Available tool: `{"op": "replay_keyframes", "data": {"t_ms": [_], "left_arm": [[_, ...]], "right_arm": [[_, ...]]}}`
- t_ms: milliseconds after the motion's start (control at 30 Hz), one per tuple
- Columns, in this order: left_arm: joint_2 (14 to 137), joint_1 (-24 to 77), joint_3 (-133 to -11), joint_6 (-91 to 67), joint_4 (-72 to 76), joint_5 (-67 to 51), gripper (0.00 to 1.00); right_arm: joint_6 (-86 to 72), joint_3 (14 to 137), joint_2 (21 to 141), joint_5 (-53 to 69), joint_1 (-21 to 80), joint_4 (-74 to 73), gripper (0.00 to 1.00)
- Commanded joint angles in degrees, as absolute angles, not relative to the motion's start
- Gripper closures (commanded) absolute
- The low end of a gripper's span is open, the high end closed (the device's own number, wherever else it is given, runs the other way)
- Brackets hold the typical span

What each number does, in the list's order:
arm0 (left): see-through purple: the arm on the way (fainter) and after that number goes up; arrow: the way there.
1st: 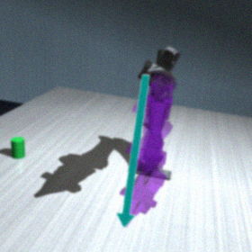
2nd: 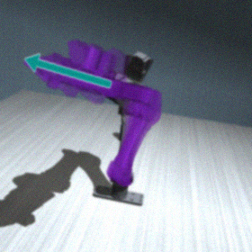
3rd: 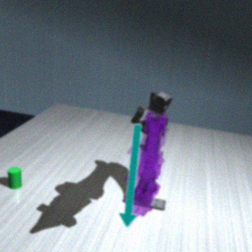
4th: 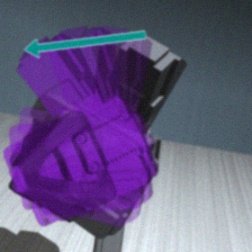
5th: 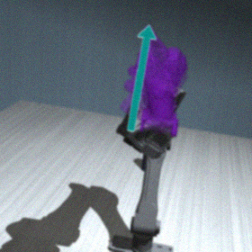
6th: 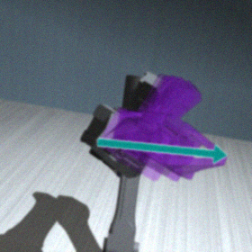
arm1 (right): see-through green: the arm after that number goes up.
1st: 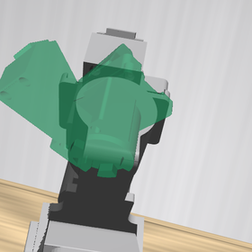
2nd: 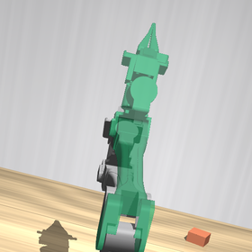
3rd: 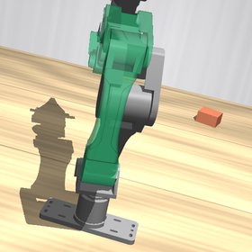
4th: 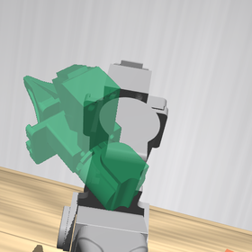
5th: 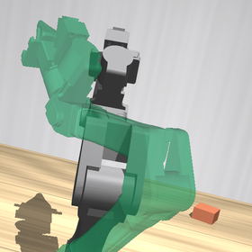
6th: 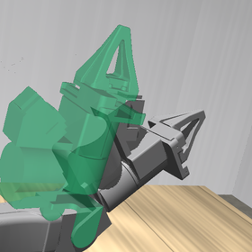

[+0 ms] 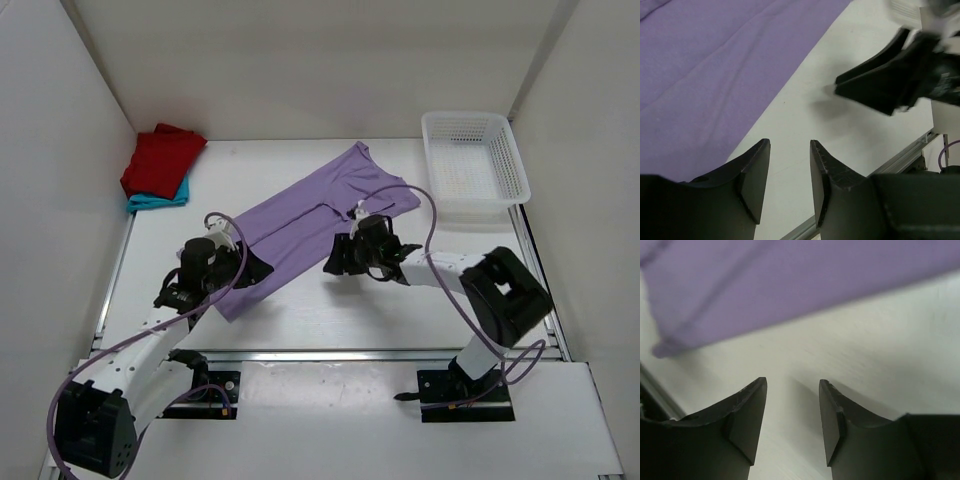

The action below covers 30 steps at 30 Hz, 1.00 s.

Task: Fold and stack the t-shirts
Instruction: Rotate the tshirt 90 degrees

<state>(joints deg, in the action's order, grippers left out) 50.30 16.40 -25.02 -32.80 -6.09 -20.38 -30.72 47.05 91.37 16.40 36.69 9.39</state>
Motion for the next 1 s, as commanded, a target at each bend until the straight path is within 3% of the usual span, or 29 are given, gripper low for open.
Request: {"op": "replay_keyframes", "data": {"t_ms": [0,200,300,400,533,600,767,833,900,967], "left_arm": [[49.66,17.75,-25.31,-32.16,-6.16,-19.86,0.52],[47.56,16.62,-24.35,-31.82,-6.41,-19.86,0.56],[47.11,16.87,-24.60,-31.55,-6.59,-19.25,0.57],[47.98,17.22,-24.70,-31.38,-6.15,-19.07,0.58],[49.48,17.75,-25.14,-31.20,-5.72,-18.63,0.58],[50.27,18.01,-25.92,-31.11,-5.97,-18.63,0.59],[53.17,20.12,-26.54,-30.41,-5.46,-16.44,0.59],[54.31,21.70,-26.98,-30.14,-5.27,-15.56,0.59],[55.54,22.93,-26.72,-28.93,-5.97,-14.07,0.59],[56.16,24.25,-26.28,-28.57,-7.29,-11.18,0.59]], "right_arm": [[-36.90,46.32,92.81,12.75,37.88,18.09,0.55],[-43.24,49.55,103.08,5.55,38.93,19.34,0.54],[-45.17,52.81,109.49,7.63,38.41,18.81,0.57],[-46.32,55.10,113.11,9.66,37.88,17.67,0.69],[-45.27,52.84,111.10,10.72,35.78,18.02,0.98],[-43.95,48.70,105.77,13.96,33.49,18.71,1.00],[-33.25,35.97,90.83,23.00,21.22,10.05,0.99],[-29.46,33.68,84.41,26.61,17.60,6.61,0.84],[-28.39,31.21,79.66,26.29,13.81,5.63,0.61],[-28.65,31.54,77.00,20.16,10.04,6.67,0.55]]}}
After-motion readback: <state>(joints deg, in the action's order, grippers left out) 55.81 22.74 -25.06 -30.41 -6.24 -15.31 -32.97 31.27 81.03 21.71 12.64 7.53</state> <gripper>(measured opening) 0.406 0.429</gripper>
